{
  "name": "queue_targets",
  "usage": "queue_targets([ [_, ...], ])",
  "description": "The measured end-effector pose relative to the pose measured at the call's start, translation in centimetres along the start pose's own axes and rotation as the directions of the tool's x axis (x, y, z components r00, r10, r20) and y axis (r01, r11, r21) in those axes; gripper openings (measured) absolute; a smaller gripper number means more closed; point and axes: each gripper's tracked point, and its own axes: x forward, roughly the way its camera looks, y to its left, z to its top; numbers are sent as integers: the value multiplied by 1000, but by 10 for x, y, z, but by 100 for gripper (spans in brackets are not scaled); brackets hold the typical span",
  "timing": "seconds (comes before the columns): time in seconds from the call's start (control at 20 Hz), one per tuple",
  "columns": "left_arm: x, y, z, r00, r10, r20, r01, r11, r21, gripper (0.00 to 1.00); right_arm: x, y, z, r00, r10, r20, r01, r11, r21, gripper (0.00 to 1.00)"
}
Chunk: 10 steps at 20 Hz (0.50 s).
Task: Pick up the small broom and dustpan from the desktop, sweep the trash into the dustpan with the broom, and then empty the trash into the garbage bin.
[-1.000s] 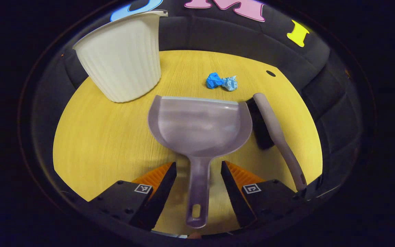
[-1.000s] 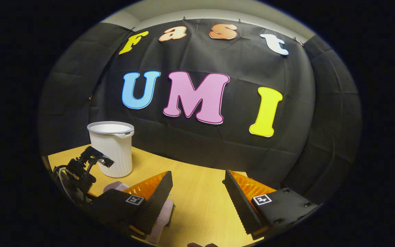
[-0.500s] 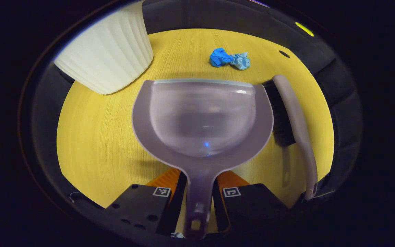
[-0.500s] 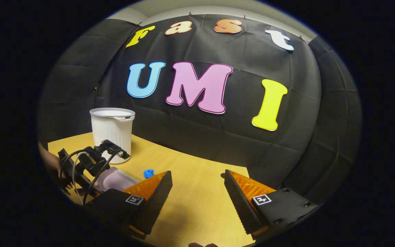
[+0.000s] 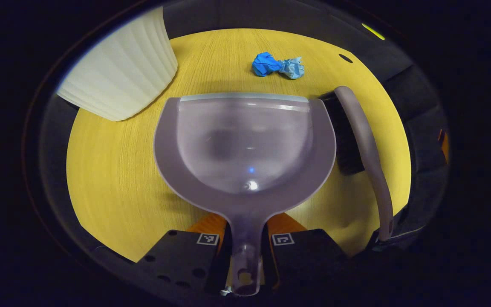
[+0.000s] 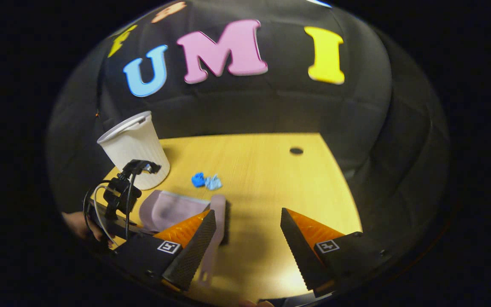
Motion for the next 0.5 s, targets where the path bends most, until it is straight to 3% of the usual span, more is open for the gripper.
queue_targets([
  [0.2,-2,6,-6,997,-63,47,63,998,-1,29,26,13,-40,978,-44,-206,32,997,-64,96],
  [0.35,-1,14,-15,992,-90,84,88,996,28,29,29,38,-76,913,-29,-407,14,999,-39,96],
  [0.5,-2,13,-20,983,-152,106,149,988,32,29,33,41,-94,856,-84,-509,51,996,-78,96],
])
